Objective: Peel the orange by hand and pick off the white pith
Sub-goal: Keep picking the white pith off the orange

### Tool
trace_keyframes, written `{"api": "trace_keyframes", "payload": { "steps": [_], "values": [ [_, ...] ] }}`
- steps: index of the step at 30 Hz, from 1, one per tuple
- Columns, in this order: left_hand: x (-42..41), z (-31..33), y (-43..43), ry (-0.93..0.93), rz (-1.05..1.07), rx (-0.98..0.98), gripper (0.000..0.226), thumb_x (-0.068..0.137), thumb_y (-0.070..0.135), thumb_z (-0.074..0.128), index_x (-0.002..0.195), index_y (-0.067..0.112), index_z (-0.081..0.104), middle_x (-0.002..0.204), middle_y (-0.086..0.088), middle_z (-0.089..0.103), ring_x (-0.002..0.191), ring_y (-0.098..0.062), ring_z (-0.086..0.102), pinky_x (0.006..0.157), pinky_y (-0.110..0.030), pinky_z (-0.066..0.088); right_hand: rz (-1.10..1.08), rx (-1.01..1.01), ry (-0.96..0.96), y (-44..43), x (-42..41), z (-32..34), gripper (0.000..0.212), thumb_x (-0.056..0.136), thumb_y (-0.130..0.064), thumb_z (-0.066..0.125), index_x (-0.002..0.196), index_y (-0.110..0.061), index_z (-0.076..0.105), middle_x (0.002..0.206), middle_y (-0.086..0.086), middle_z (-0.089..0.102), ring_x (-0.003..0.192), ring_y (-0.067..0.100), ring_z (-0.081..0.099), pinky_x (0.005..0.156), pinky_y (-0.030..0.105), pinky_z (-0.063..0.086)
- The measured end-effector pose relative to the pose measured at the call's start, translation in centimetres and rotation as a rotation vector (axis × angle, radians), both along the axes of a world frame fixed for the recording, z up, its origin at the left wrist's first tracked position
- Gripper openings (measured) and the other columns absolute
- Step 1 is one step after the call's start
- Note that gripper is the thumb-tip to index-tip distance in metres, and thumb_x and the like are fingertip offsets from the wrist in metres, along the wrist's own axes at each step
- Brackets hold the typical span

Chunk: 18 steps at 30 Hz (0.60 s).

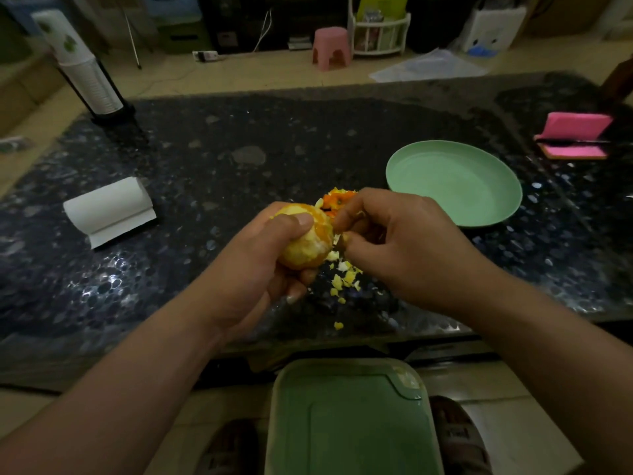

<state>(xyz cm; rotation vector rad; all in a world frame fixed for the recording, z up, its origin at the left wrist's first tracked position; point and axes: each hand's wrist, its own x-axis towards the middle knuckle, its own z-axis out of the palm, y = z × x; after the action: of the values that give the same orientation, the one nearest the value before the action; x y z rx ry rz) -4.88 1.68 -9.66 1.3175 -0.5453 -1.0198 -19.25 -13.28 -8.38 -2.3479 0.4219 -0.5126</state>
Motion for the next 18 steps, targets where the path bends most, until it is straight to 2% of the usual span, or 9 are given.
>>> {"api": "trace_keyframes", "payload": {
  "steps": [3,7,12,14,18],
  "values": [
    [0.0,0.0,0.0,-0.022,-0.001,0.002,0.041,0.087,0.037,0.059,0.120,0.013,0.062,0.088,-0.010,0.067,0.062,-0.018,0.057,0.042,-0.027,0.040,-0.007,-0.010,-0.003,0.2,-0.1,0.2,0.012,0.091,-0.024,0.077,0.101,-0.028,0.074,0.080,-0.016,0.070,0.077,0.003,0.069,0.067,0.022,0.056],
    [-0.1,-0.2,0.1,-0.148,-0.006,0.050,0.042,0.088,0.040,0.062,0.123,0.017,0.062,0.089,-0.006,0.068,0.068,-0.019,0.060,0.048,-0.029,0.044,-0.021,-0.063,0.003,0.5,-0.1,0.1,0.007,0.094,-0.030,0.076,0.100,-0.028,0.074,0.080,-0.015,0.071,0.076,0.002,0.069,0.071,0.033,0.061],
    [-0.2,-0.4,0.2,-0.283,-0.009,0.114,0.033,0.090,0.042,0.065,0.120,0.028,0.063,0.094,-0.008,0.070,0.071,-0.017,0.064,0.053,-0.030,0.049,-0.015,-0.182,0.021,0.8,0.1,0.0,0.003,0.093,-0.026,0.073,0.092,-0.025,0.073,0.076,-0.009,0.068,0.071,0.009,0.063,0.066,0.040,0.056],
    [-0.5,-0.5,0.2,-0.294,-0.018,0.113,0.029,0.095,0.039,0.065,0.121,0.027,0.062,0.095,-0.009,0.069,0.071,-0.016,0.064,0.053,-0.030,0.049,-0.013,-0.200,0.024,0.8,0.2,0.0,0.005,0.093,-0.026,0.072,0.089,-0.023,0.071,0.074,-0.008,0.065,0.068,0.010,0.061,0.064,0.040,0.054],
    [-0.8,-0.3,-0.1,-0.299,-0.021,0.094,0.038,0.087,0.038,0.060,0.122,0.021,0.061,0.095,-0.011,0.067,0.070,-0.018,0.062,0.051,-0.031,0.048,-0.046,-0.184,-0.036,1.4,0.5,-0.3,0.012,0.089,-0.027,0.071,0.080,-0.023,0.065,0.063,-0.007,0.059,0.059,0.011,0.056,0.056,0.040,0.051]
  ]
}}
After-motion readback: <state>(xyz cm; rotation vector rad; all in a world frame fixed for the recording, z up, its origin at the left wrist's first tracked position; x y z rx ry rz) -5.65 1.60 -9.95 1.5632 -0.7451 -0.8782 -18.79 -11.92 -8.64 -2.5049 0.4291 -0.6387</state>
